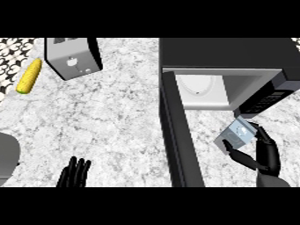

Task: Pick up the milk, place it into the microwave and close the microwave

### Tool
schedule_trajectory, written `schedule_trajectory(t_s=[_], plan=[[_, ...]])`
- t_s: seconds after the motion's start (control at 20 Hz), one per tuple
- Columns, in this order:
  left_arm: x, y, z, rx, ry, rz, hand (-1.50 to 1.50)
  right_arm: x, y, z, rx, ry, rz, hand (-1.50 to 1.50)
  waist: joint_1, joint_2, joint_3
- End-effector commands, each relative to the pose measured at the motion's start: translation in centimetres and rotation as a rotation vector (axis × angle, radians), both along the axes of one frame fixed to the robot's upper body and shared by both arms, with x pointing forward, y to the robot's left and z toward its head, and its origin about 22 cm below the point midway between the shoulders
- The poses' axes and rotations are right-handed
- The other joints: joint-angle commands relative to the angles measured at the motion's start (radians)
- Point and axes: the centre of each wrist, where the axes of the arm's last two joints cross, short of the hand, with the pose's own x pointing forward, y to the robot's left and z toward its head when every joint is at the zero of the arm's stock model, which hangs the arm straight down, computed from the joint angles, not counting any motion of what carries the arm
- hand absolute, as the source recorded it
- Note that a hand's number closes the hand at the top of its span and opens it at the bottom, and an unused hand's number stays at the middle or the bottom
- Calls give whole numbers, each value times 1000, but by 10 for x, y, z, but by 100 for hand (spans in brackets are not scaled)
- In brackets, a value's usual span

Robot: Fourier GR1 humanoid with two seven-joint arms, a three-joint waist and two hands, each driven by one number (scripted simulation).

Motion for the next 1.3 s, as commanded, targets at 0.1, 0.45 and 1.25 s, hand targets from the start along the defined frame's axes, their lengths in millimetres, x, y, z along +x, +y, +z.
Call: schedule_trajectory(t_s=[0.1,0.45,1.25], plan=[[8,14,-3,-2,-9,14,-150,14,-20,-9,-97,41,-47,150,5,5,3],[4,19,-19,27,-15,1,-150,10,-22,-21,-176,58,71,150,7,6,3],[-12,33,-8,-7,20,8,-150,38,26,-12,27,-71,220,150,-5,-1,1]])
